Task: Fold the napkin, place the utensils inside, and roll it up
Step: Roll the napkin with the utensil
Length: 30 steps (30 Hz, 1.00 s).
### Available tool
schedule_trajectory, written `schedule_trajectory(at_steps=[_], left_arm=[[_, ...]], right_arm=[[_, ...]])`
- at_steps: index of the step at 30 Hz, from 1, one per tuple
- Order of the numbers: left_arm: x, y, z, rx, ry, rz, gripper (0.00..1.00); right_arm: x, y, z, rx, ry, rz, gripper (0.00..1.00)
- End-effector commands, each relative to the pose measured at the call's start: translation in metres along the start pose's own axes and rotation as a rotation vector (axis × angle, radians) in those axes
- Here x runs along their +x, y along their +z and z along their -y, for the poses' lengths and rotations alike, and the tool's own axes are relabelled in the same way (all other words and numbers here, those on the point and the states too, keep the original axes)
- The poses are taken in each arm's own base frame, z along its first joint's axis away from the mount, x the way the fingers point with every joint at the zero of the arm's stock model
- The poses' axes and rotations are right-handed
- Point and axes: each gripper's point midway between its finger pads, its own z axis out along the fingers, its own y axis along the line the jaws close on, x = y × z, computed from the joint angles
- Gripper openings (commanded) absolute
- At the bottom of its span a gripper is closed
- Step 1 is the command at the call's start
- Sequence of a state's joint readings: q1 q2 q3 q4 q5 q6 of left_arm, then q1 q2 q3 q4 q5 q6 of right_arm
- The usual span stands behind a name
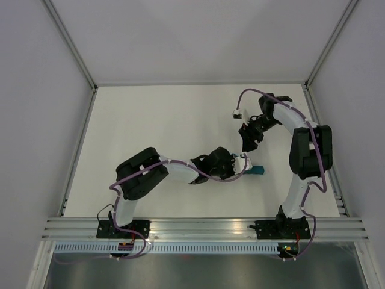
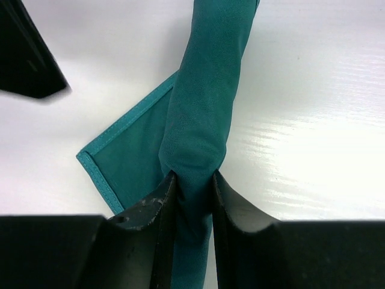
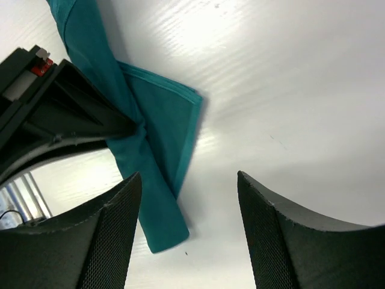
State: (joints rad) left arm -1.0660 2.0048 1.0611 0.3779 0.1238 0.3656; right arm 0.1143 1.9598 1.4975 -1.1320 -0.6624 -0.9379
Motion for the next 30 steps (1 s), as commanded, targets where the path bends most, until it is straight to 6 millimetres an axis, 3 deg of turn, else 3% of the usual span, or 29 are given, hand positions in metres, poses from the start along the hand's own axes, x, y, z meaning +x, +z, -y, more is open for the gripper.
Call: schedule_trajectory(at_steps=[1, 3, 4, 6, 7, 9, 10, 11, 12, 16, 18, 20, 21, 25, 30], left_arm=[[0.045, -0.017, 0.03, 0.188, -0.206, -0.192, 0.17], [0.047, -0.022, 0.034, 0.253, -0.279, -0.215, 0.18], [0.04, -0.02, 0.023, 0.261, -0.31, -0.199, 0.18], [0.046, -0.025, 0.031, 0.341, -0.394, -0.244, 0.2], [0.039, -0.023, 0.02, 0.345, -0.421, -0.229, 0.2], [0.044, -0.026, 0.027, 0.417, -0.499, -0.271, 0.22], [0.038, -0.024, 0.017, 0.426, -0.526, -0.262, 0.22], [0.034, -0.026, 0.018, 0.467, -0.555, -0.256, 0.22], [0.031, -0.022, 0.015, 0.483, -0.587, -0.257, 0.23], [0.034, -0.023, 0.008, 0.547, -0.711, -0.276, 0.25], [0.033, -0.023, 0.008, 0.576, -0.749, -0.277, 0.25], [0.035, -0.021, 0.006, 0.596, -0.785, -0.286, 0.25], [0.034, -0.021, 0.005, 0.601, -0.796, -0.287, 0.26], [0.036, -0.016, 0.003, 0.629, -0.835, -0.304, 0.27], [0.037, -0.014, 0.007, 0.661, -0.861, -0.322, 0.28]], right_arm=[[-0.013, -0.034, 0.005, 0.103, -0.02, 0.131, 0.7], [-0.012, -0.048, 0.012, 0.16, -0.008, 0.184, 0.7], [-0.016, -0.056, 0.008, 0.192, -0.021, 0.209, 0.7], [-0.003, -0.064, 0.015, 0.25, -0.003, 0.247, 0.7], [0.001, -0.066, 0.012, 0.292, -0.024, 0.271, 0.69], [0.006, -0.067, 0.007, 0.336, -0.064, 0.286, 0.69], [0.002, -0.077, -0.001, 0.386, -0.11, 0.311, 0.69], [0.011, -0.067, -0.003, 0.402, -0.127, 0.318, 0.7], [0.008, -0.074, -0.01, 0.439, -0.173, 0.344, 0.71], [0.023, -0.051, -0.028, 0.46, -0.274, 0.352, 0.72], [0.018, -0.041, -0.041, 0.466, -0.349, 0.347, 0.72], [0.026, -0.025, -0.042, 0.5, -0.379, 0.307, 0.72], [0.02, -0.014, -0.053, 0.489, -0.433, 0.296, 0.72], [0.025, 0.02, -0.058, 0.529, -0.525, 0.231, 0.72], [0.026, 0.04, -0.053, 0.592, -0.581, 0.181, 0.72]])
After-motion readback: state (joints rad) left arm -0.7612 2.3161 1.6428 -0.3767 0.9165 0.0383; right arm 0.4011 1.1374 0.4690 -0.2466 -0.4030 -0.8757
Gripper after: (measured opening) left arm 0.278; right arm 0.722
